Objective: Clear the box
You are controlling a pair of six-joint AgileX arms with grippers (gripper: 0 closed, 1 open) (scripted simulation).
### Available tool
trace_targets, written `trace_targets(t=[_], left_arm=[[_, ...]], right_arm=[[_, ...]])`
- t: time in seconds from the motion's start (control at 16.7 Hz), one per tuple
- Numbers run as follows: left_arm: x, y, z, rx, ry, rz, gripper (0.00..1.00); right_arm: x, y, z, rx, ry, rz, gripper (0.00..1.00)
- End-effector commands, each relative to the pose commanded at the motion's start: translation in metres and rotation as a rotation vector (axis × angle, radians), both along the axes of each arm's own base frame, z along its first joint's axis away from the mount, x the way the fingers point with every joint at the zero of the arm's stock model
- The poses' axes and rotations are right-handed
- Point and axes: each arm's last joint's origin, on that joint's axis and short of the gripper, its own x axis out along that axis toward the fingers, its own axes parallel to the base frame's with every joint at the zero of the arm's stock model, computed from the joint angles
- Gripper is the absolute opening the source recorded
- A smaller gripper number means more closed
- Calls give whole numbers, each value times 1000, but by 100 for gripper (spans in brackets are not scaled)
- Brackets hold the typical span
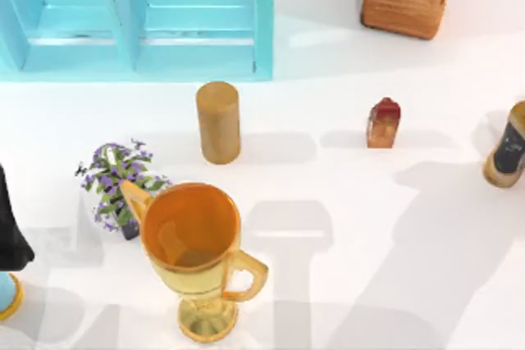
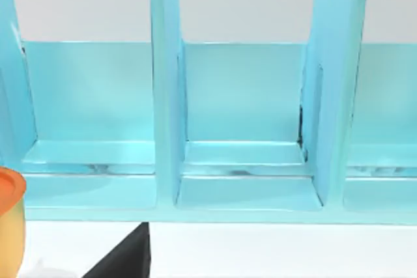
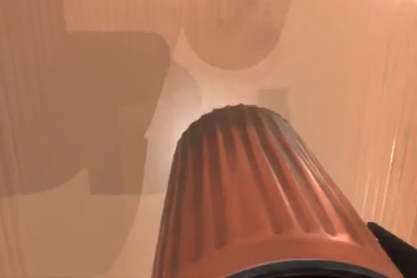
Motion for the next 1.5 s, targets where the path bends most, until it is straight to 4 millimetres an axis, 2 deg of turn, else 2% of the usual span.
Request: trace_targets(t=[0.18,0.36,0.72,0.84,1.02,1.2,1.38,1.5], left_arm=[[0,0,0,0,0,0,100],[0,0,0,0,0,0,100],[0,0,0,0,0,0,100],[0,0,0,0,0,0,100],[0,0,0,0,0,0,100],[0,0,0,0,0,0,100],[0,0,0,0,0,0,100],[0,0,0,0,0,0,100]], right_arm=[[-4,0,43,2,10,-8,0],[-8,3,68,2,8,-6,0],[-7,4,70,5,11,-4,0],[-7,17,73,9,-4,-7,0],[-11,61,82,9,-57,-17,0],[-27,128,77,18,-72,-29,0],[-58,207,40,12,20,-24,0],[-85,251,12,-19,76,-17,0]])
